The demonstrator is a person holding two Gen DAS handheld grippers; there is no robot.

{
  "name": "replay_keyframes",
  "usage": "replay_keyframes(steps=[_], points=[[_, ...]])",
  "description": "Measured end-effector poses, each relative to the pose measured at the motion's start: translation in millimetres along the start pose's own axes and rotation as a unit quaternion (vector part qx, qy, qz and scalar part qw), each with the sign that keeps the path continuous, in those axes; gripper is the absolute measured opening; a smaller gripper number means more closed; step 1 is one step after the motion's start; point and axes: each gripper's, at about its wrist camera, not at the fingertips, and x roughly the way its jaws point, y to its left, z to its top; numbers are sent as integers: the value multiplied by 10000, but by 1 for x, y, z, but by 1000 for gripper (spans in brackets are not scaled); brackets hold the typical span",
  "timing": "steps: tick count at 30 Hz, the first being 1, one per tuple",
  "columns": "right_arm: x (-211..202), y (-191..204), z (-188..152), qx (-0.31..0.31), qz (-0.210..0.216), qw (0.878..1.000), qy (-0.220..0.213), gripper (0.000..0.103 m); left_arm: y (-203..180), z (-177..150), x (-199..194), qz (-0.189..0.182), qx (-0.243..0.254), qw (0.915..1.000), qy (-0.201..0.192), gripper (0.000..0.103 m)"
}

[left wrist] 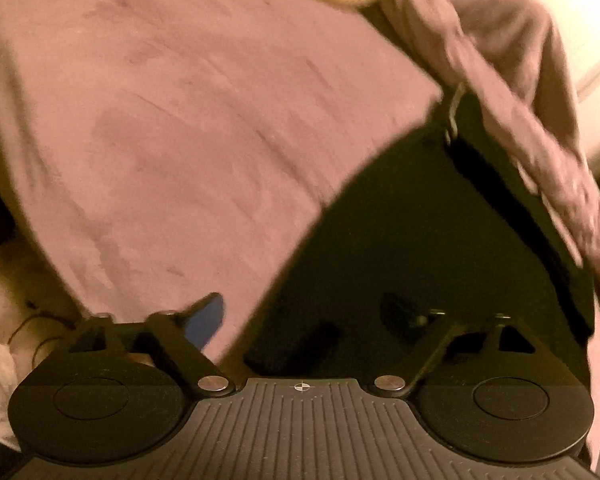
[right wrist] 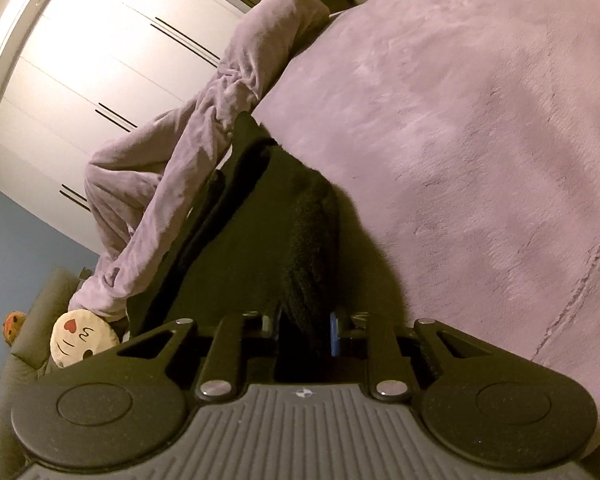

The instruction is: Fold small clothes

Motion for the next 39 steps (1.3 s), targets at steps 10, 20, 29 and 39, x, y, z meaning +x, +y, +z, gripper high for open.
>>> replay_keyframes(steps=[10, 20, 29, 39], points=[[-3, 8, 7, -182, 121, 9997, 88, 19, -6, 17, 16, -502, 843, 9937, 539, 11], [9, 38, 33, -21, 686, 9976, 127, 18, -45, 58, -1, -1870, 764, 9785, 414, 10], [60, 81, 91, -424, 505, 9974, -285, 11, -71, 127, 25, -1730, 241, 9843, -258, 10], [115, 89, 110, -1239, -306, 9907, -469, 17, -92, 139, 81, -902, 361, 9943, -432, 11]])
